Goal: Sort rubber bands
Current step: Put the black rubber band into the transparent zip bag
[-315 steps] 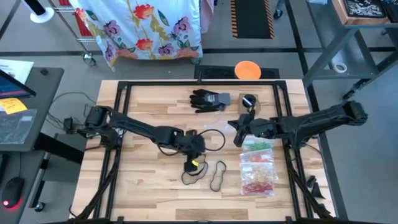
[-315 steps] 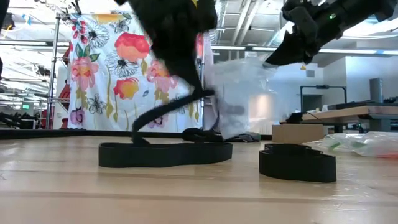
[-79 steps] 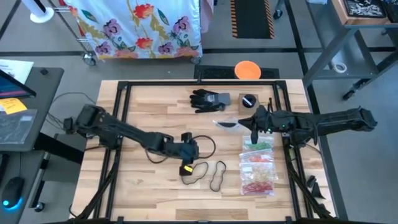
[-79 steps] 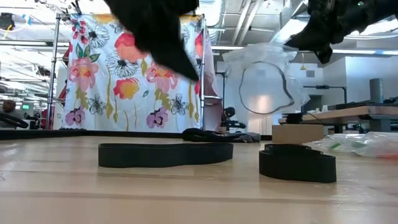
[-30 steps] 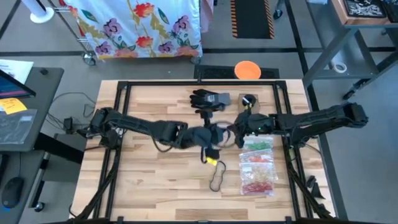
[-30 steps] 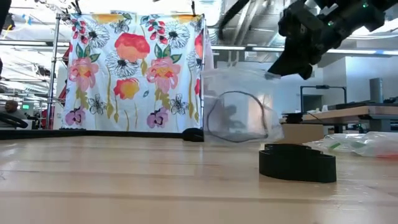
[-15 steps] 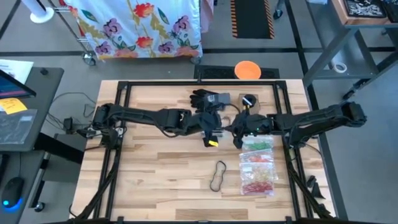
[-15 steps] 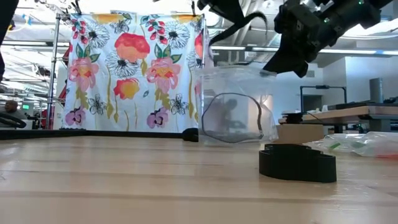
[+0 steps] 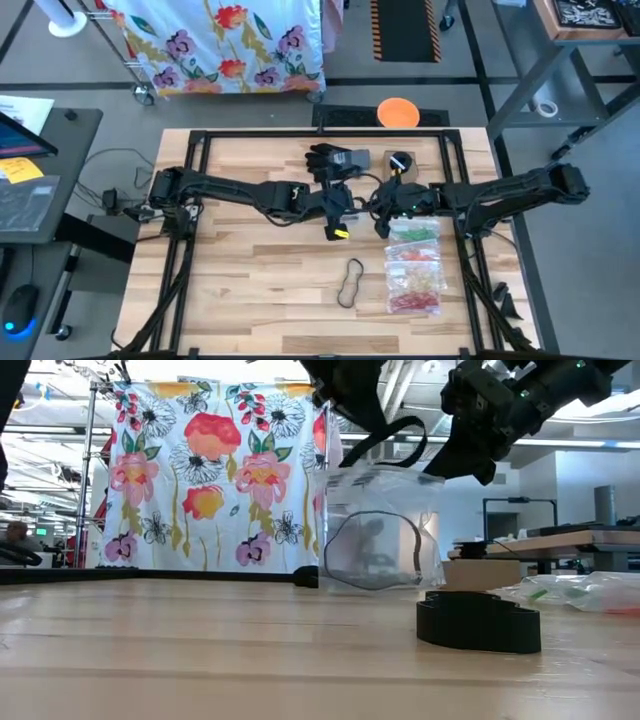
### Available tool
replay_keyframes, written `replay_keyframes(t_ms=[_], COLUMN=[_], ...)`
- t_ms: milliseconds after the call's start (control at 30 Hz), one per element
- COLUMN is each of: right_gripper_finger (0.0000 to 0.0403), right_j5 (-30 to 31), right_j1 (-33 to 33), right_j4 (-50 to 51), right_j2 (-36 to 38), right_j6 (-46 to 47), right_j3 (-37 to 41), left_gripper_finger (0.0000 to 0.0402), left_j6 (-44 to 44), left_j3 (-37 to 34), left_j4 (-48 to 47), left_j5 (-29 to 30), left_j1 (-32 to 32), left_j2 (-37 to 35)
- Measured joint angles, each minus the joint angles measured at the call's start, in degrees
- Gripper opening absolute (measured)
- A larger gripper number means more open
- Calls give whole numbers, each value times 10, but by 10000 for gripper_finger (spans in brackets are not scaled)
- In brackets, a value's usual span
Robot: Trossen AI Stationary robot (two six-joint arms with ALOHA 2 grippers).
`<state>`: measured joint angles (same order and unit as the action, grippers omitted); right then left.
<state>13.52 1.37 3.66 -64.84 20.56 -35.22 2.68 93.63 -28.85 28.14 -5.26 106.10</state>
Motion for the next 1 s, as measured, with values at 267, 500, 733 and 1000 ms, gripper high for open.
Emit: replay_keyframes(t_ms=[267,500,733,1000], right_gripper_finger=[0,0,0,0], right_j5=[0,0,0,0], right_j1=[0,0,0,0], right_j4=[-12,-9,-8,-8], right_j2=[0,0,0,-1], right_j6=[0,0,0,0], right_j3=[0,0,0,0], left_gripper_finger=[1,1,1,1], left_j6=[6,8,-10,-27], left_j3=[0,5,4,4], left_j4=[28,33,76,138], left_j5=[-4,32,31,31], left_j1=[-3,-11,-26,-35], left_j2=[-1,-29,-48,-47])
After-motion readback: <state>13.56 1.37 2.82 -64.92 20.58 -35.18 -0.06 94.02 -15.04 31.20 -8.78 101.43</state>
